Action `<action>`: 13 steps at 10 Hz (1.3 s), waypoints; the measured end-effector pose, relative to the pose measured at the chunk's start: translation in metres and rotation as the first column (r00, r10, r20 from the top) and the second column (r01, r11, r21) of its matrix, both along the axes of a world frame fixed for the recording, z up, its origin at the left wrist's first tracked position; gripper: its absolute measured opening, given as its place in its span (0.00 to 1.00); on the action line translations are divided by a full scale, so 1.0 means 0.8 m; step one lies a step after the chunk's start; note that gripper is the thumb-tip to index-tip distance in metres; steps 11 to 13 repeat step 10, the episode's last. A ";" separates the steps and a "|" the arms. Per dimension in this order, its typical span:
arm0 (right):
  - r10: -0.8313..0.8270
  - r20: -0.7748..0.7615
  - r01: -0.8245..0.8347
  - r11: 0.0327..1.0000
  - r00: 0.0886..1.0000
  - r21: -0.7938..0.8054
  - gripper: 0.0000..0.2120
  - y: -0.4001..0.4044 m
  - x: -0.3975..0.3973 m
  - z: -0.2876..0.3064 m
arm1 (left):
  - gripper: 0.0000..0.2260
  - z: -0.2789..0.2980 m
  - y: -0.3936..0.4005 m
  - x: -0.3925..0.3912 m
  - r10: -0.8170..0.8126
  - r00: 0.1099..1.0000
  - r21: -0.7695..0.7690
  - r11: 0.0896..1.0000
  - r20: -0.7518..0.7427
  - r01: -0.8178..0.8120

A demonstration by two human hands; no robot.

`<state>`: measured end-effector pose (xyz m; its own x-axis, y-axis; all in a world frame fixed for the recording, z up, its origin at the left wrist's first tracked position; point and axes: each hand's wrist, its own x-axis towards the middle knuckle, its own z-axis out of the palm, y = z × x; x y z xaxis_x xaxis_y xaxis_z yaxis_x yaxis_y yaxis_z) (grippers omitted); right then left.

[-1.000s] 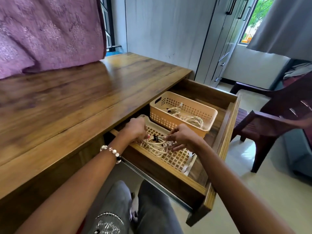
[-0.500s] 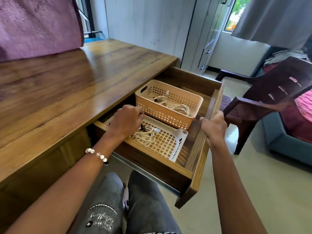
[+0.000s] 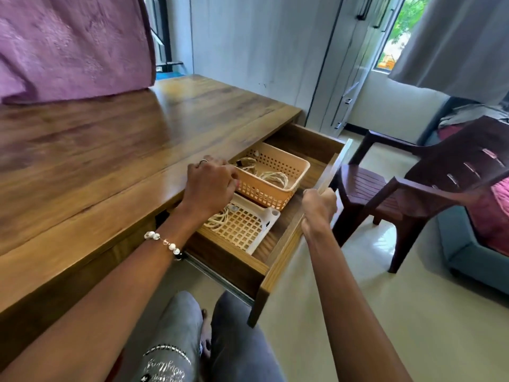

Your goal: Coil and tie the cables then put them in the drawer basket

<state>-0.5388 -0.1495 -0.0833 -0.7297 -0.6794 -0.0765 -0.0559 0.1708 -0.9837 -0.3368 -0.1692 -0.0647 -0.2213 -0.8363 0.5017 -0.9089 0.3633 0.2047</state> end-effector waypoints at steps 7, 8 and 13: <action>0.533 0.201 -0.538 0.842 0.822 -0.034 0.57 -0.261 0.193 -0.151 | 0.51 -0.003 0.004 0.074 0.180 0.894 0.309 0.895 0.410 -0.321; 0.538 0.188 -0.546 0.838 0.822 -0.014 0.52 -0.210 0.189 -0.098 | 0.52 -0.005 0.002 0.075 0.161 0.896 0.316 0.898 0.413 -0.307; 0.398 -0.401 -0.387 0.915 0.825 0.112 0.32 -0.112 0.210 0.033 | 0.31 0.056 -0.039 0.118 -0.005 1.000 0.658 0.753 -0.008 0.009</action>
